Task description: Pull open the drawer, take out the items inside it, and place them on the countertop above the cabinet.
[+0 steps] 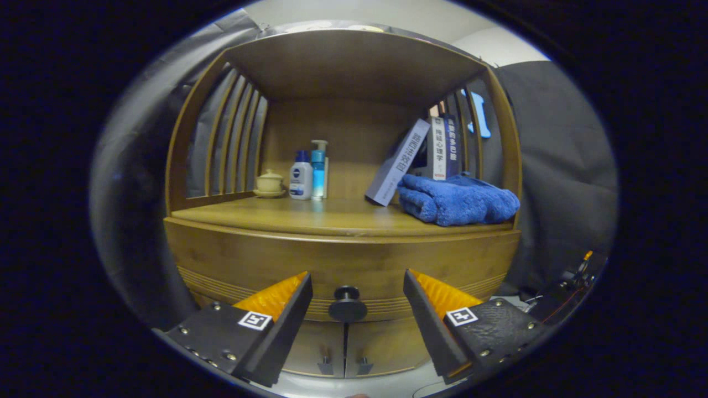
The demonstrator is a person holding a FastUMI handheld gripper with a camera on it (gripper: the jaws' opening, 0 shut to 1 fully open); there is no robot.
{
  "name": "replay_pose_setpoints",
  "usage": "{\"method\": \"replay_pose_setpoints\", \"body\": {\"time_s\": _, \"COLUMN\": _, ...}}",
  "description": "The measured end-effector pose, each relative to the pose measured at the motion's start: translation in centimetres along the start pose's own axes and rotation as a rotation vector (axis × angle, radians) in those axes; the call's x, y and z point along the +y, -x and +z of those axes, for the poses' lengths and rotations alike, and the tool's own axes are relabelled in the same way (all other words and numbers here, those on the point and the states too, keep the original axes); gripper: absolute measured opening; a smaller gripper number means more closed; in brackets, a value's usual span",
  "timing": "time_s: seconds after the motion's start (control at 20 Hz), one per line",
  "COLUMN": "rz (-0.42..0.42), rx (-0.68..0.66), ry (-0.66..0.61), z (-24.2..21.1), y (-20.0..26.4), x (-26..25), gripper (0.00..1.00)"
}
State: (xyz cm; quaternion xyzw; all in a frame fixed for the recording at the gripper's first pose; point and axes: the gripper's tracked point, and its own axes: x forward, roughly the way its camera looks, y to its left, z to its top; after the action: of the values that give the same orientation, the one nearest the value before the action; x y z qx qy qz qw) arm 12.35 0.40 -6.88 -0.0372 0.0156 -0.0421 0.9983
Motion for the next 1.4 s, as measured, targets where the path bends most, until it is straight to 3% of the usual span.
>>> {"method": "replay_pose_setpoints", "body": {"time_s": 0.05, "rz": 0.0, "rx": 0.016, "ry": 0.008, "z": -0.6, "y": -0.7, "x": 0.0, "gripper": 0.99}}
{"method": "replay_pose_setpoints", "body": {"time_s": 0.25, "rz": 0.077, "rx": 0.072, "ry": 0.015, "z": -3.0, "y": -1.9, "x": 2.3, "gripper": 0.73}}
{"method": "replay_pose_setpoints", "body": {"time_s": 0.4, "rz": 0.037, "rx": 0.075, "ry": 0.042, "z": -3.3, "y": -2.0, "x": 1.4, "gripper": 0.55}}
{"method": "replay_pose_setpoints", "body": {"time_s": 0.5, "rz": 0.038, "rx": 0.074, "ry": -0.018, "z": -3.6, "y": -2.4, "x": 1.5, "gripper": 0.44}}
{"method": "replay_pose_setpoints", "body": {"time_s": 0.75, "rz": 0.089, "rx": 0.113, "ry": -0.155, "z": -4.1, "y": -3.2, "x": 1.9, "gripper": 0.43}}
{"method": "replay_pose_setpoints", "body": {"time_s": 0.85, "rz": 0.094, "rx": 0.138, "ry": -0.102, "z": -4.2, "y": -3.1, "x": 1.8, "gripper": 0.38}}
{"method": "replay_pose_setpoints", "body": {"time_s": 0.9, "rz": 0.09, "rx": 0.145, "ry": -0.076, "z": -4.4, "y": -2.4, "x": 1.6, "gripper": 0.32}}
{"method": "replay_pose_setpoints", "body": {"time_s": 1.4, "rz": 0.073, "rx": 0.138, "ry": -0.091, "z": -4.9, "y": 7.1, "x": -0.2, "gripper": 0.31}}
